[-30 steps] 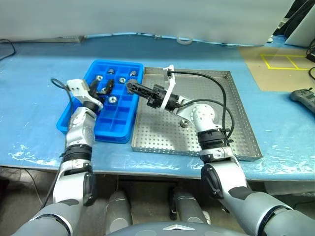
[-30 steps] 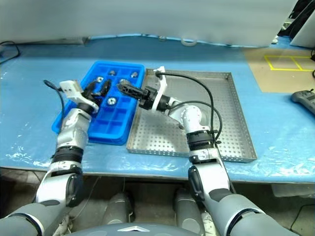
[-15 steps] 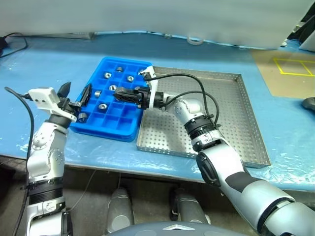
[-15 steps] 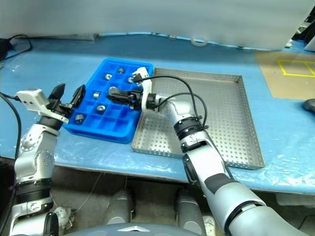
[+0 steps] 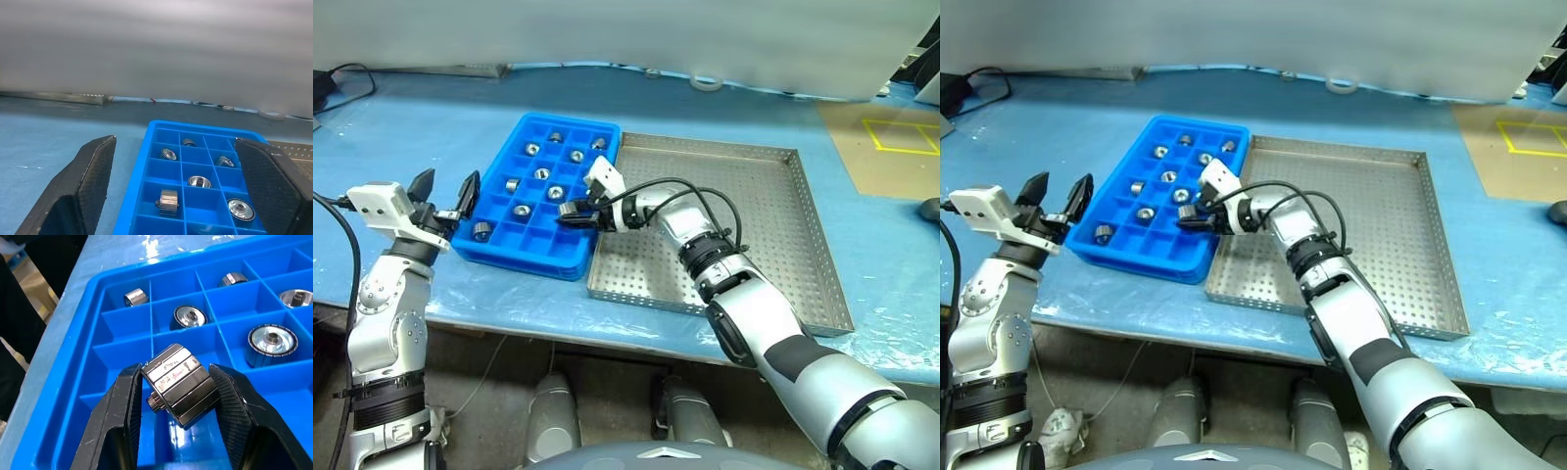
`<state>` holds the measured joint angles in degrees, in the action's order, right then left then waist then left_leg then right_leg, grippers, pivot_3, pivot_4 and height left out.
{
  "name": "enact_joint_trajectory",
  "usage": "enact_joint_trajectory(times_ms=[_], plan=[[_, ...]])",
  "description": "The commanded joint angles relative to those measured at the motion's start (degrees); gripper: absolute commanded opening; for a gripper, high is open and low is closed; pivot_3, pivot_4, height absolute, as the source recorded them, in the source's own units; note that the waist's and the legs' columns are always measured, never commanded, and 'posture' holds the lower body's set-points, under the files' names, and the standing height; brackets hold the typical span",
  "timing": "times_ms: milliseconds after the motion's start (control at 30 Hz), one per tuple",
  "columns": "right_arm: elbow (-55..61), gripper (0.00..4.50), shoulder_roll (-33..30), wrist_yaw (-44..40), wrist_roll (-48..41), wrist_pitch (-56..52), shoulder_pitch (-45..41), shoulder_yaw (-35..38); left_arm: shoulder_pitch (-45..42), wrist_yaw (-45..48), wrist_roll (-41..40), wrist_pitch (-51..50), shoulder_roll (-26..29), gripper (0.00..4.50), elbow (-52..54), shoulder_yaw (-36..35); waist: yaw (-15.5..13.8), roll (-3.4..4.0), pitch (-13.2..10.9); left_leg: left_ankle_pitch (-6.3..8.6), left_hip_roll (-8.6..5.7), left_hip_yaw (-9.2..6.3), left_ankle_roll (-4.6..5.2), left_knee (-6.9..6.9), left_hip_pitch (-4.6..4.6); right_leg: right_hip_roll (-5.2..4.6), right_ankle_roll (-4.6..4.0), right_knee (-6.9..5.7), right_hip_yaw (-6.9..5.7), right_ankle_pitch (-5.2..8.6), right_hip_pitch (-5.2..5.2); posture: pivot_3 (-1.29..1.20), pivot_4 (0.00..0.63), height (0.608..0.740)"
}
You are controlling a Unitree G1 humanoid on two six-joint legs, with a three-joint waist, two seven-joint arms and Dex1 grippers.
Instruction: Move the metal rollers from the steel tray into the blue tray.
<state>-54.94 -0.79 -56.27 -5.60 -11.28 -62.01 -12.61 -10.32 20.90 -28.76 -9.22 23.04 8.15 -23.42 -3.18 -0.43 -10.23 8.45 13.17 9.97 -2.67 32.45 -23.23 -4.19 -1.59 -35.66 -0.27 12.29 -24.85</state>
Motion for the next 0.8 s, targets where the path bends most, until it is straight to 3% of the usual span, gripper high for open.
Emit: enact_joint_trajectory(times_ms=[33,167,433,667,800], plan=[[1.1,2.52,-0.1,-0.7,0.5,1.4,-0.2,0.8,-0.6,0.3,0.4,0.7,0.4,4.22,0.8,0.2,0.0,0.00,0.0,0.00,0.00,0.00,0.01,0.00,0.01,0.00,0.00,-0.01,0.00,0.00,0.00,-0.03,0.150,0.740],[0.3,3.70,-0.3,1.3,-1.3,0.5,-1.4,4.2,-1.8,0.6,0.7,0.5,-0.5,4.22,0.7,2.6,0.0,0.00,0.0,0.00,0.02,0.00,0.05,0.05,0.01,0.00,-0.01,-0.07,0.00,0.00,0.00,-0.05,0.150,0.740],[4.8,3.70,-6.2,1.5,-5.4,-3.6,-1.0,11.7,-7.6,8.2,-0.8,-1.5,-2.2,4.22,-3.6,10.1,0.3,0.00,0.0,0.03,0.02,0.02,0.14,0.27,-0.01,0.00,-0.01,-0.16,0.04,0.00,0.05,-0.22,0.150,0.740],[22.9,3.70,-15.4,-1.8,-7.9,-12.9,10.4,12.5,-16.5,18.5,0.9,-2.1,-3.0,4.22,-14.2,17.5,1.7,-0.03,0.0,0.02,-0.05,0.09,0.20,0.37,0.04,0.03,0.01,-0.11,0.26,-0.02,0.10,-0.37,0.150,0.740],[31.0,3.70,-19.4,0.7,-8.9,-16.9,16.3,14.5,-21.2,22.3,0.7,-2.3,-6.2,4.22,-20.6,19.9,2.7,-0.03,0.0,-0.06,-0.14,0.11,0.47,0.41,0.04,0.02,0.02,-0.08,0.36,-0.03,0.10,-0.43,0.150,0.740]])
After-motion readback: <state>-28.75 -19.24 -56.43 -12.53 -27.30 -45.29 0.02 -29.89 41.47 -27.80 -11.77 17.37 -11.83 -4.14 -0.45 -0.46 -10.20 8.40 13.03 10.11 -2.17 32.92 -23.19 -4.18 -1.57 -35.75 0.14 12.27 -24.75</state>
